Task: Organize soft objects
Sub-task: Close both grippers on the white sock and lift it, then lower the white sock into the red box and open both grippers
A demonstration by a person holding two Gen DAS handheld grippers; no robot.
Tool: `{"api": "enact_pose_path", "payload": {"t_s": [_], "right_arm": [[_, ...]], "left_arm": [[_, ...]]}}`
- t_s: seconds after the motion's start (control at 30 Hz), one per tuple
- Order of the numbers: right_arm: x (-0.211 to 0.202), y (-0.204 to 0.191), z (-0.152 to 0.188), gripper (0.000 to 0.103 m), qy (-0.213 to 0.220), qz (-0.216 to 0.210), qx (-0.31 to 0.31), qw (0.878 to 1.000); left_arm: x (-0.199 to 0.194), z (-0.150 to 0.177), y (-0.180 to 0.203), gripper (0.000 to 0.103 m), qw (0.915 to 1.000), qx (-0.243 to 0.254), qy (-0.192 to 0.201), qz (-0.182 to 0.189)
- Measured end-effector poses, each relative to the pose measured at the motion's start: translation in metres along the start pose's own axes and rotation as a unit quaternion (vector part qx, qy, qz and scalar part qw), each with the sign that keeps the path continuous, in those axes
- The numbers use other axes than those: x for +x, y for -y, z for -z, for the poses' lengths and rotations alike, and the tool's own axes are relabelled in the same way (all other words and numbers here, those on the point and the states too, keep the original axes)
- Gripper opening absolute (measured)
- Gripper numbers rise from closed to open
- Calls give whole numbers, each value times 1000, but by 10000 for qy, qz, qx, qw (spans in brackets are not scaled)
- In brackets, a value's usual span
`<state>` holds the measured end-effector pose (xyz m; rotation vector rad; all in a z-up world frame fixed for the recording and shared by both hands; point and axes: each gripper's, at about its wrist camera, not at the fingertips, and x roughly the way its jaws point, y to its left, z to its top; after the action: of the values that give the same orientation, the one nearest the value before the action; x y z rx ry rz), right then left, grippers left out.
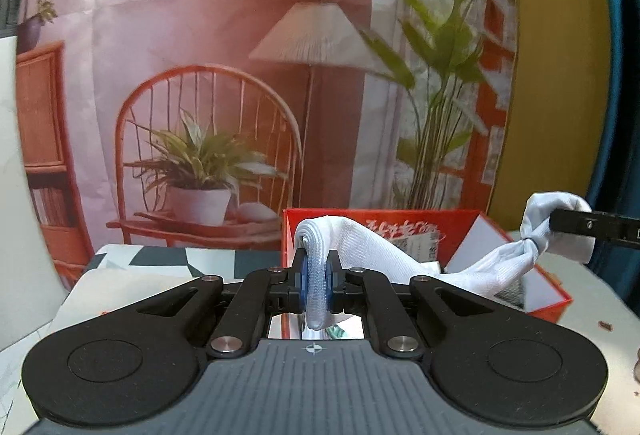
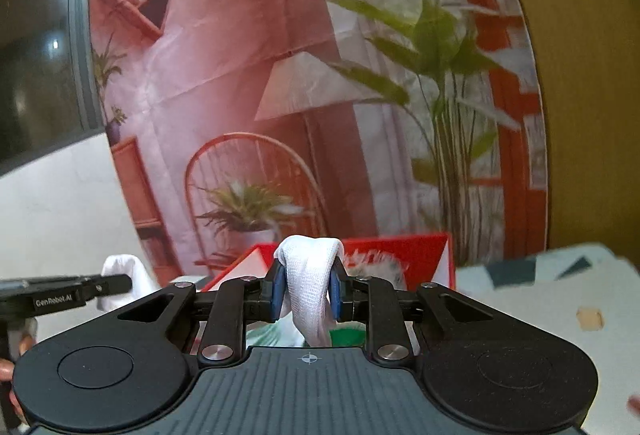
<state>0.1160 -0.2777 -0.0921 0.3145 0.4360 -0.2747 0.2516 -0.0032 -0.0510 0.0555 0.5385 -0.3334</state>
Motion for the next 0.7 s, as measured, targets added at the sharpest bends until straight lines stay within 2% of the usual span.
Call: {"api": "enact_pose_path", "payload": {"t_s": [0.23,0.4,0.7], "right_arm": [[42,8,6,20,-648,319,-330,9968],[65,4,21,20,-1108,429,-719,9903],[87,4,29,20,-1544,412,-824,9837]], "left_arm": [[50,13,9,9,9968,380,-703,-52],[67,19,4,9,9956,294,-886,-20],[88,29,14,9,9897,602,-1292,110]]}}
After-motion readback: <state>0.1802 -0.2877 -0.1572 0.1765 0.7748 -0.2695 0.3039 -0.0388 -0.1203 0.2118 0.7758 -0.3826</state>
